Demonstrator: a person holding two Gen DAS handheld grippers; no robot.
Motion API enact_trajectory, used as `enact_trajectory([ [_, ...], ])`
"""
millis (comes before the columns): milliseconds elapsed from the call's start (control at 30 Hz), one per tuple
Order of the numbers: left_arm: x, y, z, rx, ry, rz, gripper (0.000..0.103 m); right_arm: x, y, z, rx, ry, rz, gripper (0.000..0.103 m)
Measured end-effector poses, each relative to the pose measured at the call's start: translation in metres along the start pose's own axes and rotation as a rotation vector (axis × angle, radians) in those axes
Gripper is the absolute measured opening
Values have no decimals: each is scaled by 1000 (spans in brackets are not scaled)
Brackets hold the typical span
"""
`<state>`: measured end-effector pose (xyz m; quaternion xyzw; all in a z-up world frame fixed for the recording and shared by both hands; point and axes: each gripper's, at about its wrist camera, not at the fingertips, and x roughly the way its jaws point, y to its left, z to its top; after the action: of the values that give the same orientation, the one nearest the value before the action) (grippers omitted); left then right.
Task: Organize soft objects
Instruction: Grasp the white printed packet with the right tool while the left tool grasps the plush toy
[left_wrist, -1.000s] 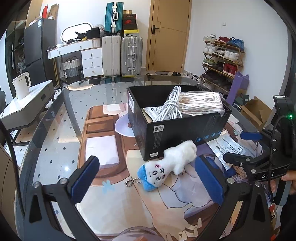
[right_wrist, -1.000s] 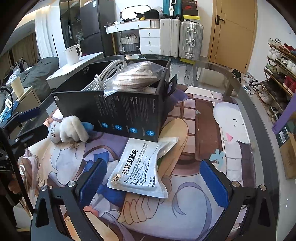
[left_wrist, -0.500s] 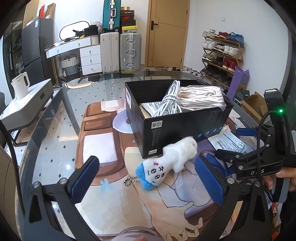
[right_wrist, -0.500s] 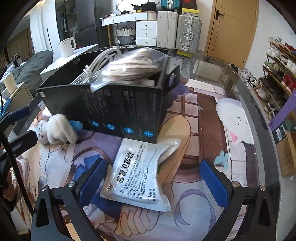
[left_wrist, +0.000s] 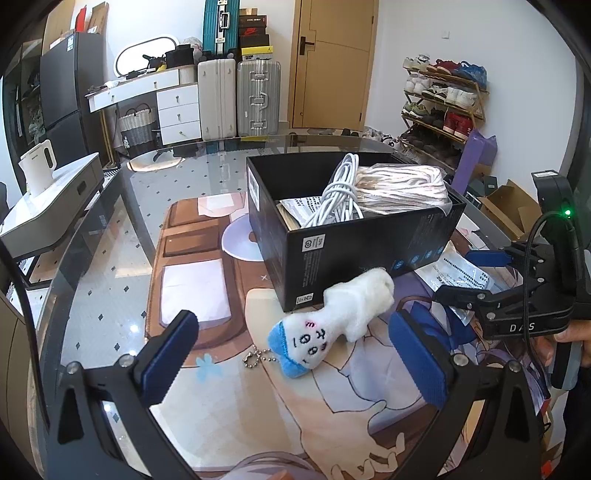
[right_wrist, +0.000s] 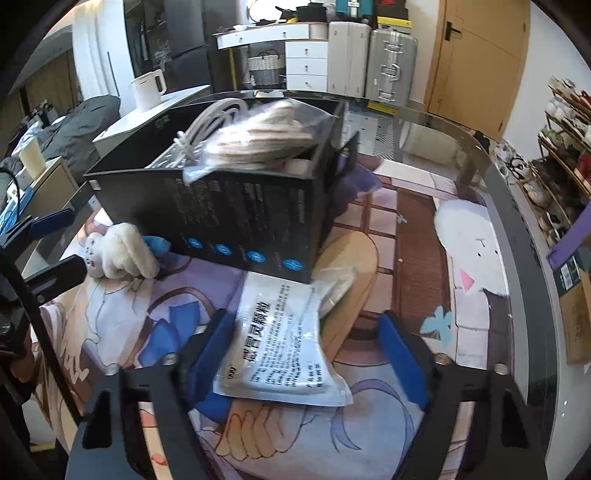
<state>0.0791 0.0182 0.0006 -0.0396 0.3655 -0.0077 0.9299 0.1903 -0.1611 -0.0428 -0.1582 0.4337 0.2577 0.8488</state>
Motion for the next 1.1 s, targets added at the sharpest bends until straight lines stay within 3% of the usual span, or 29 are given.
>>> enact_trajectory([
  [133, 0, 0, 0, 0, 1, 0, 103, -2, 5, 0, -15, -7, 14, 62],
  [200, 0, 0, 0, 0, 1, 0, 103, -5, 8, -2, -21, -13, 27, 49],
  [400, 1, -1, -1, 3, 4, 4, 103, -12, 11, -10, -24, -25, 35, 41],
  [867, 4, -2, -2, 5, 17, 10, 103, -33, 3, -37, 21, -47, 66, 35],
  [1100, 15, -4, -3, 7, 70, 14, 103, -39, 4, -43, 30, -57, 78, 35],
])
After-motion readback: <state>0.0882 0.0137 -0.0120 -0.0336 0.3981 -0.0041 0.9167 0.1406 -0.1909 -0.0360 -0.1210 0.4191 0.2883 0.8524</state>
